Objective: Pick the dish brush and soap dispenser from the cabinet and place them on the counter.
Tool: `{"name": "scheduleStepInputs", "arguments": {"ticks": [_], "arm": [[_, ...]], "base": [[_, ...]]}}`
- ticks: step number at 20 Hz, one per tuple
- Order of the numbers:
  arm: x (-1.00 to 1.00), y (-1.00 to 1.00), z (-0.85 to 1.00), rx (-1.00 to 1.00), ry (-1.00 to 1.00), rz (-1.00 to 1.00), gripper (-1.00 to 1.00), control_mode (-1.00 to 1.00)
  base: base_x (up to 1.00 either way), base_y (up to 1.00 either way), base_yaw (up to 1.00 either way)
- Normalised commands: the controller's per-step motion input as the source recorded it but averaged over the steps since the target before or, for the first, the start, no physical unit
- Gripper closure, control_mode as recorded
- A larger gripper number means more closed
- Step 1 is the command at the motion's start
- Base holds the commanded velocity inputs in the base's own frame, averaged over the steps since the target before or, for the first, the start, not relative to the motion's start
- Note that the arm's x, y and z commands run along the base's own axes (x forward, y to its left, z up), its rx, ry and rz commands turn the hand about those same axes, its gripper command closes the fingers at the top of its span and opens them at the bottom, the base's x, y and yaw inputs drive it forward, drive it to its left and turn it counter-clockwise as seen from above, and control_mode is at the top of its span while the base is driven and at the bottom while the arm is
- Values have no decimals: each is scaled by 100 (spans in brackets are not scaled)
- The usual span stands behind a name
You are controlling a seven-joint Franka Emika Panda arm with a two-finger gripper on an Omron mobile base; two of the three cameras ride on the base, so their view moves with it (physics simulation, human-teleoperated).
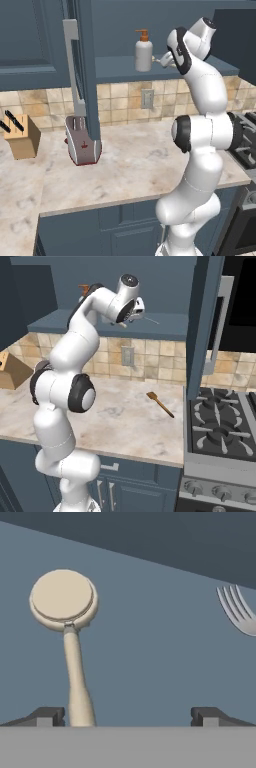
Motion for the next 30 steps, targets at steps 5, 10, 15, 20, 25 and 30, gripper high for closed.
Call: {"name": "scheduleStepInputs", "arguments": {"ticks": [5, 10, 15, 20, 25, 30], "arm": [[0, 4, -13, 1, 0, 0, 100, -100], [0, 0, -10, 1, 0, 0, 100, -100], [-1, 0, 3, 0, -3, 0, 100, -100], [-2, -6, 23, 0, -3, 0, 100, -100], [-12, -4, 17, 0, -2, 0, 100, -100], [-38, -8, 0, 0, 0, 0, 100, -100]], "base": [[0, 0, 0], [0, 0, 0], [0, 0, 0], [0, 0, 0], [0, 0, 0], [0, 0, 0]]}}
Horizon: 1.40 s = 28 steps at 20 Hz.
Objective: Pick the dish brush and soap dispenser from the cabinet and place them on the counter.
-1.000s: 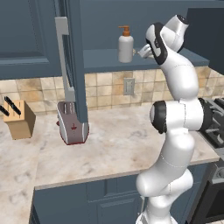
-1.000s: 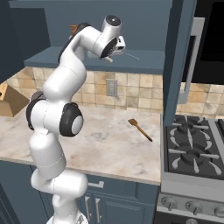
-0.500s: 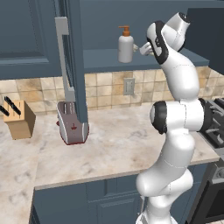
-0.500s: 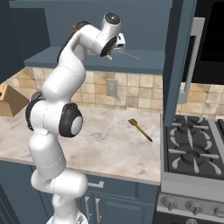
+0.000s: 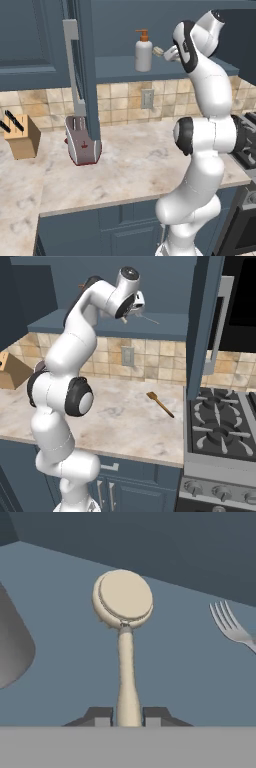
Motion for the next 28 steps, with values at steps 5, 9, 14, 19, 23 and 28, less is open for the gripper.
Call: {"name": "scheduleStepInputs", "arguments": {"ticks": [5, 9, 14, 19, 23, 28], "arm": [[-83, -1, 0, 0, -7, 1, 100, -100], [-93, 0, 0, 0, -6, 4, 100, -100], [-93, 11, 0, 0, -3, 5, 100, -100], [-99, 13, -1, 0, -3, 5, 100, -100], [-100, 5, -1, 0, -1, 5, 100, -100], [-86, 3, -9, 0, -1, 3, 100, -100]], "base": [[0, 0, 0], [0, 0, 0], [0, 0, 0], [0, 0, 0], [0, 0, 0], [0, 0, 0]]}}
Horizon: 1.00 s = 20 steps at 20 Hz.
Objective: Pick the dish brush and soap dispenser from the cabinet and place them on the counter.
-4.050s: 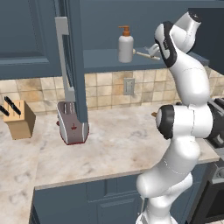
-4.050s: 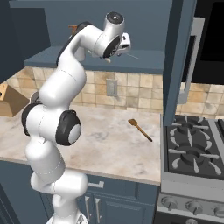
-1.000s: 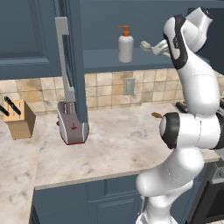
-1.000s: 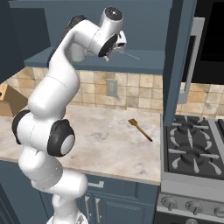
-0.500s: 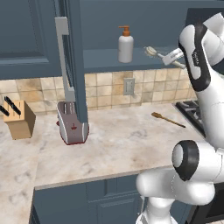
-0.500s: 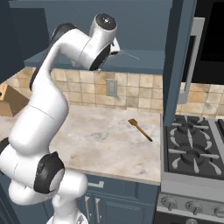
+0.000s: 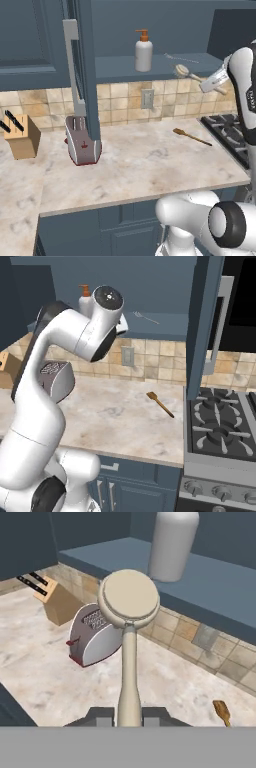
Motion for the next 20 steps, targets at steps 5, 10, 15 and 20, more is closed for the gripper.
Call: {"name": "scheduleStepInputs", "arguments": {"ticks": [5, 10, 15, 20], "arm": [[-56, 13, -25, 0, 0, 0, 100, -100], [-33, 10, -69, 0, 0, 0, 100, -100], [1, 1, -98, 0, 0, -4, 100, -100], [5, 10, -100, 0, 0, -5, 100, -100]], "base": [[0, 0, 0], [0, 0, 0], [0, 0, 0], [0, 0, 0]]}}
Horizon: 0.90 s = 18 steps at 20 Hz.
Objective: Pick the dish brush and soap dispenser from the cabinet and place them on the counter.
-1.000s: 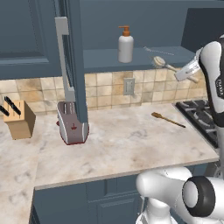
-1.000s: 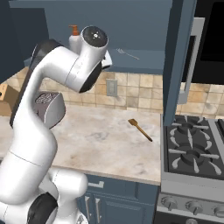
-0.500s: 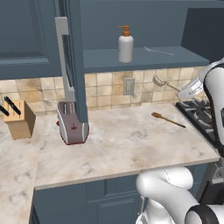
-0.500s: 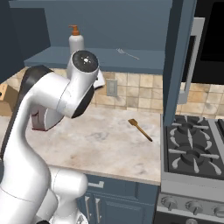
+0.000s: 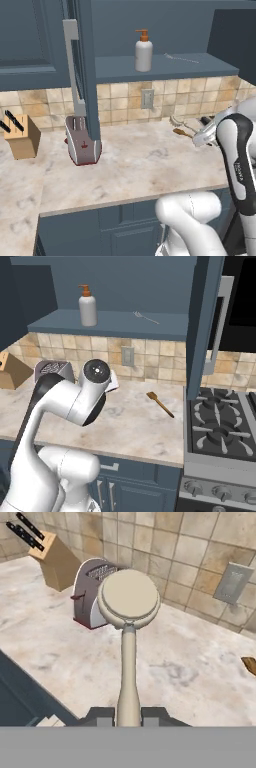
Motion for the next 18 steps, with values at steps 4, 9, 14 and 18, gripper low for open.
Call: {"name": "scheduleStepInputs", "arguments": {"ticks": [4, 9, 14, 18], "arm": [[19, 13, -95, 0, 0, -5, 100, -100], [38, 19, -78, 0, -1, -5, 100, -100], [50, 12, -38, 0, -6, -5, 100, -100], [65, 1, -39, 0, 0, -4, 100, -100]], "base": [[0, 0, 0], [0, 0, 0], [0, 0, 0], [0, 0, 0]]}}
